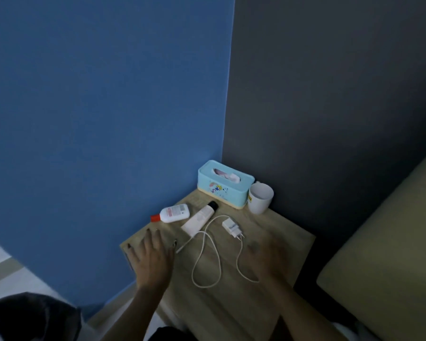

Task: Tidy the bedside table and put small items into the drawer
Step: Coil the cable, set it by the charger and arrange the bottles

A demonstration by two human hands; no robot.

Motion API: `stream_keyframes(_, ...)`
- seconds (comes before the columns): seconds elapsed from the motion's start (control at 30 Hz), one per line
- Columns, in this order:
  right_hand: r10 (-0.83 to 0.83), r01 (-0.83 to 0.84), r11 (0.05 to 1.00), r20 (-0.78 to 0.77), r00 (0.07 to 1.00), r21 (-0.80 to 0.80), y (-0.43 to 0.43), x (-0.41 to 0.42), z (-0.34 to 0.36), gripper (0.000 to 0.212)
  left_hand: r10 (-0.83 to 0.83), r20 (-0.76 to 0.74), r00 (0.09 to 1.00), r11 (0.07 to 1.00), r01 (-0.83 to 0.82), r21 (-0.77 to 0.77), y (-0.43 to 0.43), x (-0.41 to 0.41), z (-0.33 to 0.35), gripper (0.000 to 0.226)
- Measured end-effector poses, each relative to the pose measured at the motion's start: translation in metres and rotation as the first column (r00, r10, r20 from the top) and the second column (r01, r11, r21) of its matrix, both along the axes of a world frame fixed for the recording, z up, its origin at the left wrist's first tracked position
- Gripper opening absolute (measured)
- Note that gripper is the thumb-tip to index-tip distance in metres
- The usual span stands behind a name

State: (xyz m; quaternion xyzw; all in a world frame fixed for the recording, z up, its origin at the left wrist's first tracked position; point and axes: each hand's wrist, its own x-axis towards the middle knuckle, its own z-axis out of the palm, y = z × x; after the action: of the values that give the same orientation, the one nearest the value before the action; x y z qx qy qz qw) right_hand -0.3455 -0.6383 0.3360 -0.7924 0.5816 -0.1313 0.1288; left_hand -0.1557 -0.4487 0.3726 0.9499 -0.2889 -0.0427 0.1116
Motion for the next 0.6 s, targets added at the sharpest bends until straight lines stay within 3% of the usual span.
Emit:
stream_keyframes(0.1, -0.124, 0.156, 0.954, -0.138, 0.983, 0.257, -0.007, -0.023, -0.005, 0.069, -0.154, 0.018, 0.988, 0.988, 0.154, -0.023, -0.01, -0.016, 0.008, 0.077)
stream_keyframes(0.2, -0.065, 0.096, 0.953, -0.113, 0.991, 0.288, 0.001, -0.025, -0.012, 0.046, -0.241, 0.039, 0.97, 0.97, 0.242, -0.03, -0.01, -0.032, 0.016, 0.084)
stream_keyframes(0.3, -0.062, 0.081, 0.937, -0.064, 0.996, 0.339, 0.006, -0.022, -0.006, 0.043, -0.296, 0.033, 0.955, 0.954, 0.297, -0.029, -0.004, -0.041, 0.014, 0.101)
stream_keyframes(0.4, -0.078, 0.061, 0.937, 0.038, 0.996, 0.344, -0.008, -0.018, 0.02, 0.039, -0.271, 0.066, 0.96, 0.962, 0.273, -0.008, 0.004, -0.042, 0.016, 0.086)
stream_keyframes(0.47, -0.175, 0.126, 0.941, 0.134, 0.975, 0.314, -0.023, -0.01, 0.052, 0.039, -0.249, 0.052, 0.967, 0.968, 0.251, -0.027, 0.009, -0.038, 0.02, 0.073)
stream_keyframes(0.6, -0.316, 0.222, 0.943, 0.461, 0.829, 0.247, -0.053, 0.009, 0.131, 0.029, -0.248, 0.079, 0.966, 0.962, 0.255, -0.099, 0.017, -0.029, 0.039, 0.069)
